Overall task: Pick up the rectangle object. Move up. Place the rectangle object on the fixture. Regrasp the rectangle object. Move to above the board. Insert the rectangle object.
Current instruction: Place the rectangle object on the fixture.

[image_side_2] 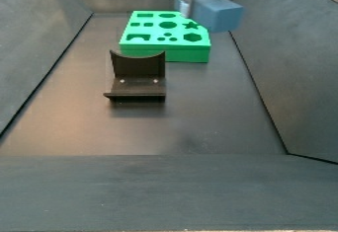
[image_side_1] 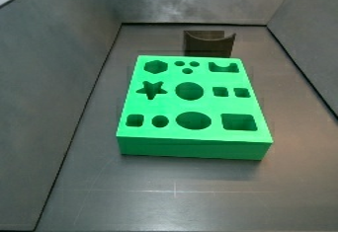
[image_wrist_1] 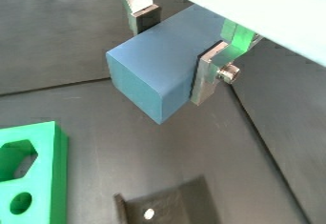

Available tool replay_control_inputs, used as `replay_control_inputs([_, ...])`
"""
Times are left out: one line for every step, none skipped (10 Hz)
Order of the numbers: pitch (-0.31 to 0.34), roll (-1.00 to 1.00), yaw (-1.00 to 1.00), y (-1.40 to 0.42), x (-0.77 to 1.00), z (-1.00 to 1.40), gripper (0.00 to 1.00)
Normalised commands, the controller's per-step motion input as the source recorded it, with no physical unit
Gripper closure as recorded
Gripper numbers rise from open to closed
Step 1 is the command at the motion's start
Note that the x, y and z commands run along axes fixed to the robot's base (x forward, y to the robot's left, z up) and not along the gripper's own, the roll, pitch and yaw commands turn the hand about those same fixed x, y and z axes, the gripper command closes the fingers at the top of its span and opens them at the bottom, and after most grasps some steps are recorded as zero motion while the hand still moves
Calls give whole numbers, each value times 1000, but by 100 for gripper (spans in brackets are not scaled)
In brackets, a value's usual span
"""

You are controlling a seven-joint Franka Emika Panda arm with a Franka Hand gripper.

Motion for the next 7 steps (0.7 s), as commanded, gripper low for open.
replay_control_inputs([185, 106, -1000, -75, 1000, 14, 100])
replay_control_inputs([220, 120, -1000, -64, 1000, 13, 100])
replay_control_inputs([262, 135, -1000, -53, 1000, 16, 100])
replay_control_inputs([315, 150, -1000, -41, 1000, 13, 100])
replay_control_inputs([372, 157, -904, -29, 1000, 9, 100])
replay_control_inputs([344, 127, -642, -20, 1000, 12, 100])
replay_control_inputs([293, 83, -358, -11, 1000, 5, 100])
